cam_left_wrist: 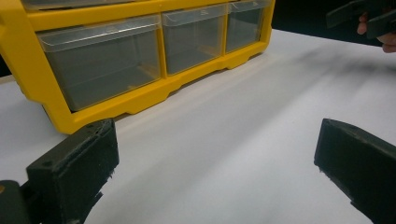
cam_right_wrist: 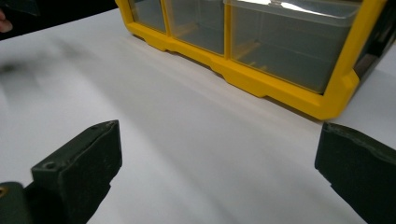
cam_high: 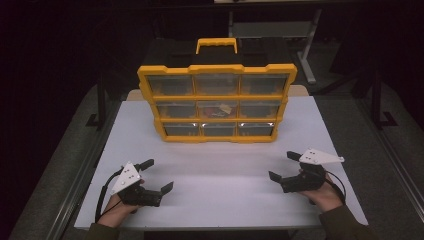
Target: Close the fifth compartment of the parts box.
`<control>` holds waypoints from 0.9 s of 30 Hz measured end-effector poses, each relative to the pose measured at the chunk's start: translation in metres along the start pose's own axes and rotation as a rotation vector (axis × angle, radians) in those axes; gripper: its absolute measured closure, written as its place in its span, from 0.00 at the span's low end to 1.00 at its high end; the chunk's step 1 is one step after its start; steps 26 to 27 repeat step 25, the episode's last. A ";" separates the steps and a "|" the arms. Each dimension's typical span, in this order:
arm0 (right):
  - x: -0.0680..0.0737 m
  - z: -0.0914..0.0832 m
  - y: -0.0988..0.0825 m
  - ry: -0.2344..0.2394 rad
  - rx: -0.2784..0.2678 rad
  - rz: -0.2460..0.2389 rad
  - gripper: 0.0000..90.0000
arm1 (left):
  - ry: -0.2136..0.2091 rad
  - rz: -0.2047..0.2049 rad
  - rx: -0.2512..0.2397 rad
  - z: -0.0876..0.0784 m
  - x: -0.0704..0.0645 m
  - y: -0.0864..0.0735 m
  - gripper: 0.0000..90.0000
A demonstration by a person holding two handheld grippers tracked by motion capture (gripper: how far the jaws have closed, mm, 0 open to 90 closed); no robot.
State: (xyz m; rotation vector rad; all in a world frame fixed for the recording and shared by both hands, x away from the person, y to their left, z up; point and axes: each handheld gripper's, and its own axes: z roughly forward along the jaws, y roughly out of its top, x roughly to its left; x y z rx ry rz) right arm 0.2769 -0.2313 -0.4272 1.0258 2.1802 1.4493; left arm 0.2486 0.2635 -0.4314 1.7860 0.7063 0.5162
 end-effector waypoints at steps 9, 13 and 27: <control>0.001 -0.009 -0.011 -0.026 0.000 -0.001 0.00 | -0.004 -0.004 0.003 0.000 0.000 -0.001 0.00; 0.003 -0.012 -0.014 -0.010 0.006 -0.035 0.00 | -0.006 -0.007 0.001 0.000 0.000 -0.001 0.00; 0.004 -0.010 -0.015 -0.002 0.027 -0.064 0.00 | 0.000 -0.011 0.025 0.001 0.000 -0.002 0.00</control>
